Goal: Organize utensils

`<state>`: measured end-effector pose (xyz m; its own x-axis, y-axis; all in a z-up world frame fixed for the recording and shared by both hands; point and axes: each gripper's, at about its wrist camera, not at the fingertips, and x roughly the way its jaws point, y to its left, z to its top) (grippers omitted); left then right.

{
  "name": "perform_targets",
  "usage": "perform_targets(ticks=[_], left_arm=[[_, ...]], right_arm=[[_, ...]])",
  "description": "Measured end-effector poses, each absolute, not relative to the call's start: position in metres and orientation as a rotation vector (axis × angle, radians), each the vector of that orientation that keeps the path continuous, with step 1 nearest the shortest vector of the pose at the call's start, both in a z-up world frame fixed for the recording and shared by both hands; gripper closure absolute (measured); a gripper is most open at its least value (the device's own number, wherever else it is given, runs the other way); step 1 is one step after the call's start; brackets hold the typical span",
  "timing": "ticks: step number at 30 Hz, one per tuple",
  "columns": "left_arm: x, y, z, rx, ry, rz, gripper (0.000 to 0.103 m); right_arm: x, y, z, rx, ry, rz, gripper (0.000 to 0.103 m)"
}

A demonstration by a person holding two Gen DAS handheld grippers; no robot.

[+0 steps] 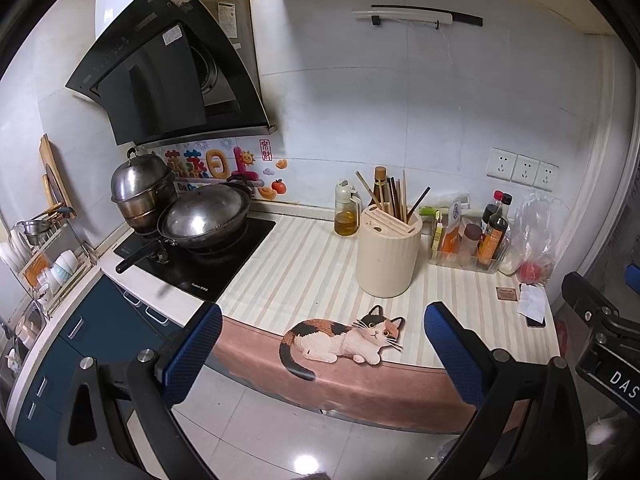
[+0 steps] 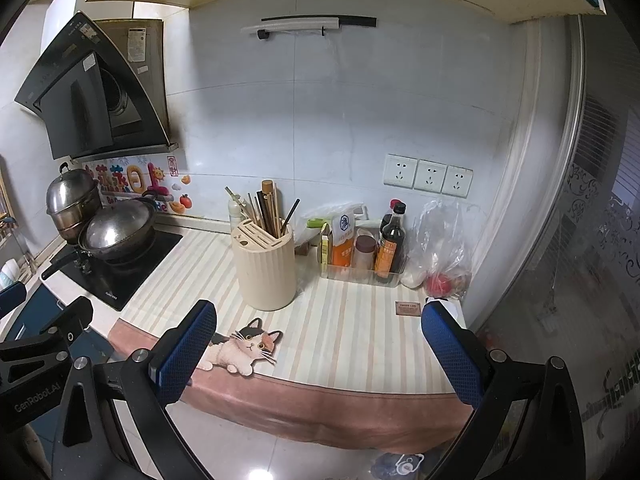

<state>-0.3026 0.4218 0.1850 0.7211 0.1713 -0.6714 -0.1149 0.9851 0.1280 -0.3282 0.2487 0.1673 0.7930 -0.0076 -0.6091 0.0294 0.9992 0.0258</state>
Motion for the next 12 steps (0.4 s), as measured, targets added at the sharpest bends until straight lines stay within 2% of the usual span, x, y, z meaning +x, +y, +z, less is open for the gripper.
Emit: perform_targets(ticks=[12], left_arm=[[-0.299,0.4209,0.1796,0.076,0.75,0.142,0.0]], right_arm=[[-0.328,0.2459,0.1616,0.034,0.659,-0.016,0.0]])
